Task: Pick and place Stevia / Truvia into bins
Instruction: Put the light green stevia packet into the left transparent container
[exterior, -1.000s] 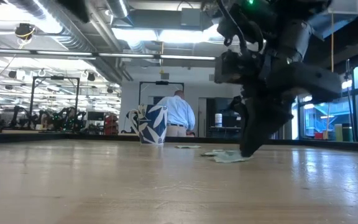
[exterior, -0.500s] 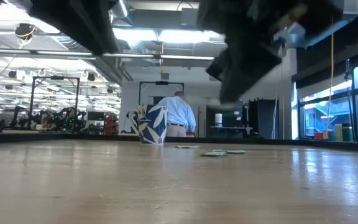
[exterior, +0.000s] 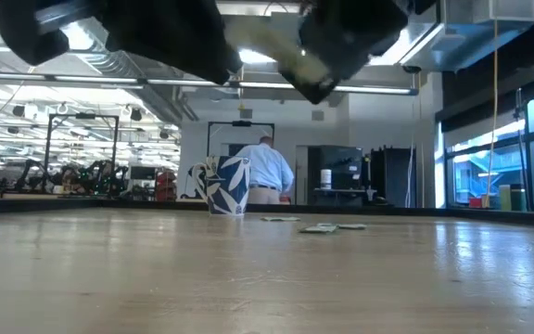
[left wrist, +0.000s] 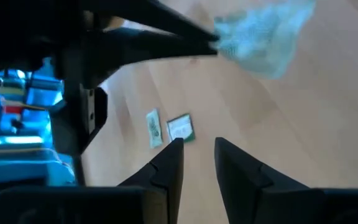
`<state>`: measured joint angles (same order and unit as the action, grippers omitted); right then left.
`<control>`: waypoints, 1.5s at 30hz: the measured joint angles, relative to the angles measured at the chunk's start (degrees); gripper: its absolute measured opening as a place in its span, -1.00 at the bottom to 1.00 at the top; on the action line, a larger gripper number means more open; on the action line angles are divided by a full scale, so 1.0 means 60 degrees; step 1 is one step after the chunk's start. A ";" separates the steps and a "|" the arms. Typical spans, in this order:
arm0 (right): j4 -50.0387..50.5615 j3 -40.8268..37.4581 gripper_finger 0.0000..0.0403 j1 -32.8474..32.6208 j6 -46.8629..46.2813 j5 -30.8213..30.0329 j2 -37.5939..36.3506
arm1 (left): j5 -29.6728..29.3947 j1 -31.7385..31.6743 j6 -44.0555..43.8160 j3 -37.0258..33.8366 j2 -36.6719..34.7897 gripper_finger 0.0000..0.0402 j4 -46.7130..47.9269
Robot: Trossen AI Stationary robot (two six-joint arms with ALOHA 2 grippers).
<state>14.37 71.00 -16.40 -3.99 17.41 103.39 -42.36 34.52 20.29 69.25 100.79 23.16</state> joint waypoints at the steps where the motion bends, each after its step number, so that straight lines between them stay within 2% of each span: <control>1: -0.0141 0.0000 -0.98 0.0000 -0.0021 0.0180 0.0000 | -0.0071 0.0044 0.0147 0.0000 0.0049 -0.57 -0.0049; 6: -0.0463 0.0000 -0.98 -0.0007 -0.0054 0.0621 -0.0004 | -0.0165 0.0252 0.0248 0.0000 0.0125 -0.57 -0.0143; 15: -0.1179 0.0007 -0.98 0.0004 -0.0295 0.0623 -0.0015 | -0.0432 0.0387 0.0349 0.0000 0.0142 -0.57 -0.0930; 26: -0.1229 0.0007 -0.98 0.0011 -0.0295 0.0619 -0.0015 | -0.0256 0.0571 0.1289 0.0000 0.0140 -0.57 -0.1625; 39: -0.1229 0.0007 -0.98 0.0093 -0.0288 0.0539 -0.0015 | -0.0243 0.0867 0.1434 0.0000 0.0140 -0.57 -0.2268; 42: -0.1228 0.0007 -0.98 0.0102 -0.0288 0.0535 -0.0015 | -0.0224 0.0867 0.1486 0.0000 0.0140 -0.64 -0.2263; 45: -0.1228 0.0007 -0.98 0.0098 -0.0277 0.0535 -0.0015 | -0.0133 0.0867 0.1490 0.0000 0.0140 -0.78 -0.2259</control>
<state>7.01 71.05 -15.81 -5.65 20.62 103.31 -43.16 39.72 29.23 69.25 101.62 9.61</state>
